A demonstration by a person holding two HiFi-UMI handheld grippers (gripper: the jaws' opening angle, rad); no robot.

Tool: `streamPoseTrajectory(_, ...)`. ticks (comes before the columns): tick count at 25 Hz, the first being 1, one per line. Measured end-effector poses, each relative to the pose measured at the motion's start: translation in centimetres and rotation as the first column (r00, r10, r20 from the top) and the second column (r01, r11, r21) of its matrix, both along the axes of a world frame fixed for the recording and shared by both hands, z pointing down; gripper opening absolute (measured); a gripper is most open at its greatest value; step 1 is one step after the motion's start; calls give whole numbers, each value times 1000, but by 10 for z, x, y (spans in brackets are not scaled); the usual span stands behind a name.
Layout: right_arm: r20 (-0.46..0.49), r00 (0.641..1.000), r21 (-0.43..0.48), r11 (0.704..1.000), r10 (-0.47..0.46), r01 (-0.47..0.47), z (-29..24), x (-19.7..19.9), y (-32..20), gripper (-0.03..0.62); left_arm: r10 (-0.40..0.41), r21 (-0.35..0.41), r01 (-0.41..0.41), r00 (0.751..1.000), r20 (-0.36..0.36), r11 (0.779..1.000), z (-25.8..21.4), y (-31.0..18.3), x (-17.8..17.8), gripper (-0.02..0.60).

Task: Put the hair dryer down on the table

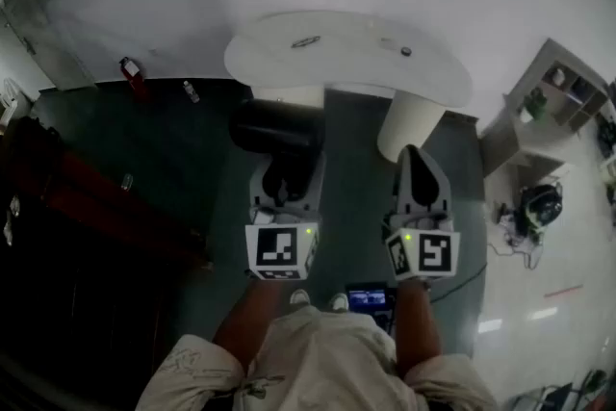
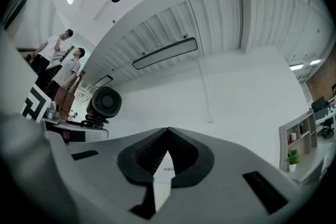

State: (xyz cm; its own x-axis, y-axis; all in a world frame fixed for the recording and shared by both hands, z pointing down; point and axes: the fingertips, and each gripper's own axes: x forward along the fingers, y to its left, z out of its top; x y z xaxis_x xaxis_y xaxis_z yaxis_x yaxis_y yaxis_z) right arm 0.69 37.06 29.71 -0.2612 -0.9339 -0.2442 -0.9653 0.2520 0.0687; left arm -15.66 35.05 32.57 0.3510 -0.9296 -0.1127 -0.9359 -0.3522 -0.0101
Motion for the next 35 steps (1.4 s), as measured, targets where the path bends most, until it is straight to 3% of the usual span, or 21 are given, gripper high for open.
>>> streamPoseTrajectory(7, -16, 1000, -6, 1000, -14, 14, 2, 17, -7, 0, -14, 27, 14, 1000, 11, 1000, -5, -4, 20, 224)
streamPoseTrajectory(21, 59, 995, -36, 995, -86, 89, 20, 61, -12, 2, -59, 18, 59, 998, 7, 998, 0, -10, 64, 224)
streamPoseTrajectory(35, 37, 995, -70, 993, -91, 94, 37, 60, -55, 2, -54, 5, 53, 999, 3, 999, 13, -53, 68, 224)
